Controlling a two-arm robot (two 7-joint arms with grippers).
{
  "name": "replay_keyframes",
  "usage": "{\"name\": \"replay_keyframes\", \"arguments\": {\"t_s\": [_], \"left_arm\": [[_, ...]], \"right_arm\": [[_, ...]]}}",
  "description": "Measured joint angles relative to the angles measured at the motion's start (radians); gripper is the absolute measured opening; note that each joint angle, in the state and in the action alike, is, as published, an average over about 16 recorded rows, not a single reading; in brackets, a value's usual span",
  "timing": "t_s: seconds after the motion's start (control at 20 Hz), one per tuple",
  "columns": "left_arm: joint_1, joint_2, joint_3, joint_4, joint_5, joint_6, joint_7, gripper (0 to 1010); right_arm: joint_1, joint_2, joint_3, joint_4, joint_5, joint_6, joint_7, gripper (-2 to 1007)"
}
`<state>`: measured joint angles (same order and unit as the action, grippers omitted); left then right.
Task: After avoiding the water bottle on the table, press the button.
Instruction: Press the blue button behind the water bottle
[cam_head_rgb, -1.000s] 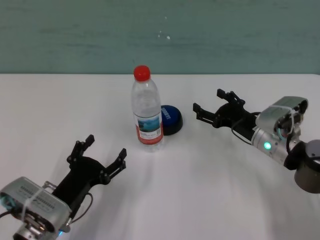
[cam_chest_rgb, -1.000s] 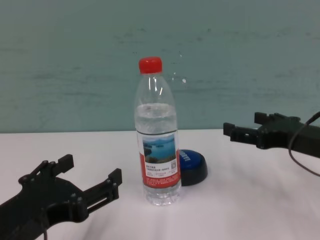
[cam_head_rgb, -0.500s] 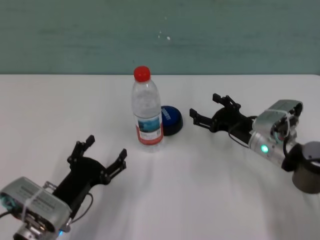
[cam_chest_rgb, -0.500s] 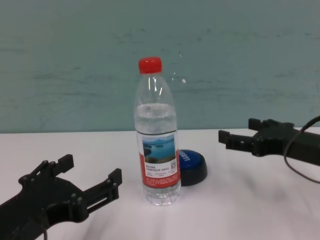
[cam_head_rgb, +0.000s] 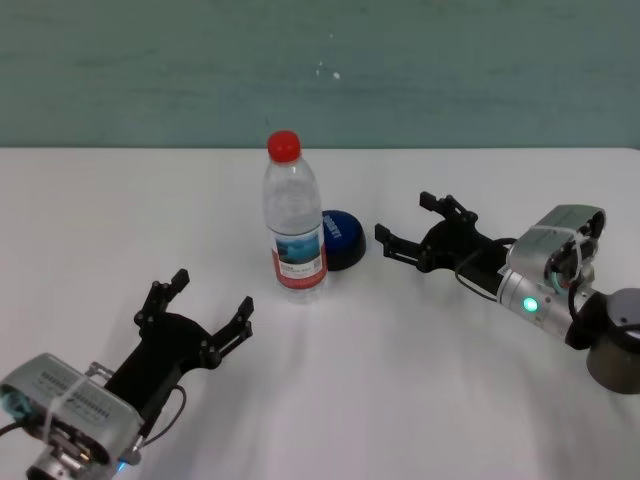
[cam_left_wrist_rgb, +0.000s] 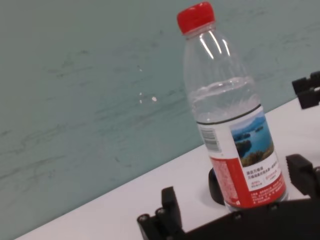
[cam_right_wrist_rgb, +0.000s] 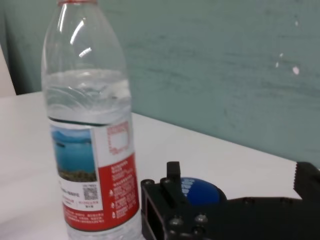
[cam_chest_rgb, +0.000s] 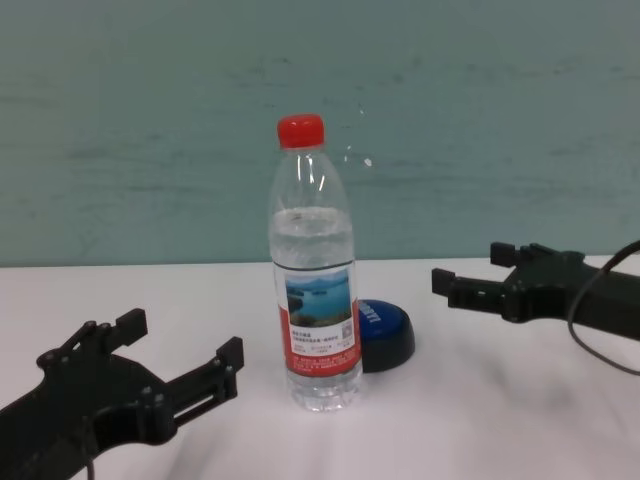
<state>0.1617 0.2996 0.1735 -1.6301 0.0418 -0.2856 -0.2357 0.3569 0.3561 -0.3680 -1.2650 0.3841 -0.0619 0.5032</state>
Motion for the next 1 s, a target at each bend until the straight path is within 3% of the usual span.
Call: {"name": "replay_keyframes", "arguments": {"t_s": [0.5, 1.0], "left_arm": [[0.0, 0.0, 0.0, 0.0, 0.0, 0.0, 0.0, 1000], [0.0, 0.0, 0.0, 0.0, 0.0, 0.0, 0.0, 1000]], "right_arm": [[0.002, 0.004, -0.001, -0.001, 0.002, -0.004, 0.001, 1004], [0.066, -0.014, -0.015, 0.065, -0.004, -0.015, 0.021, 1004]]}}
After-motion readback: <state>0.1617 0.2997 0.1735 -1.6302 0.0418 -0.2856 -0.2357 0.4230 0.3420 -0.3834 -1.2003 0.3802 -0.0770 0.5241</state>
